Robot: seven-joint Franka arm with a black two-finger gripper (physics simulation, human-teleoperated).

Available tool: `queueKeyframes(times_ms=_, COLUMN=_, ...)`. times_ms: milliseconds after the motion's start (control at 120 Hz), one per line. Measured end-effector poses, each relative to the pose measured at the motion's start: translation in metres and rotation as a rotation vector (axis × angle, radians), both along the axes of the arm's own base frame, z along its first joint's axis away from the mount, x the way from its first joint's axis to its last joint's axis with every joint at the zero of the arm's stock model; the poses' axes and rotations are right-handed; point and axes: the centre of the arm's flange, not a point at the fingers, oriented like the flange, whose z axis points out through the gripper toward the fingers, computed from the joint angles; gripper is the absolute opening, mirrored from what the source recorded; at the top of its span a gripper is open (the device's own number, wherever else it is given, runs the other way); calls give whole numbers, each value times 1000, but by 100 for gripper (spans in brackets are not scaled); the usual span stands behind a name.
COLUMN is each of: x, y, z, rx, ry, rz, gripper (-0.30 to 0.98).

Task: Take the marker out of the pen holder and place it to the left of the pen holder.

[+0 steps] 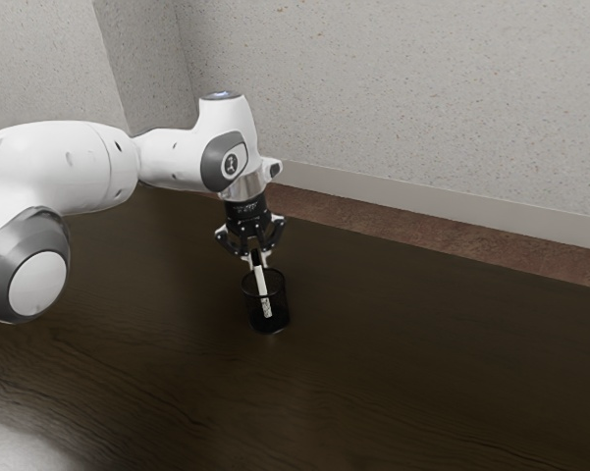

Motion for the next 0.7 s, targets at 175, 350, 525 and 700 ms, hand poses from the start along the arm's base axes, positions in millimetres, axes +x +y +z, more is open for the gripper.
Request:
queueKeyframes(times_ms=175, x=0, y=1, z=0, rx=4, ry=1, rz=-4, gripper=-3)
queueKeyframes(times_ms=350, x=-1, y=1, z=12, rx=6, ry=-12, rz=-6, gripper=-7)
queueKeyframes(times_ms=525, x=-5, y=3, z=66, rx=10, ry=-66, rz=-15, gripper=-7)
queueKeyframes(times_ms=700, x=-20, y=6, z=129, rx=7, ry=-112, rz=-23, gripper=-7)
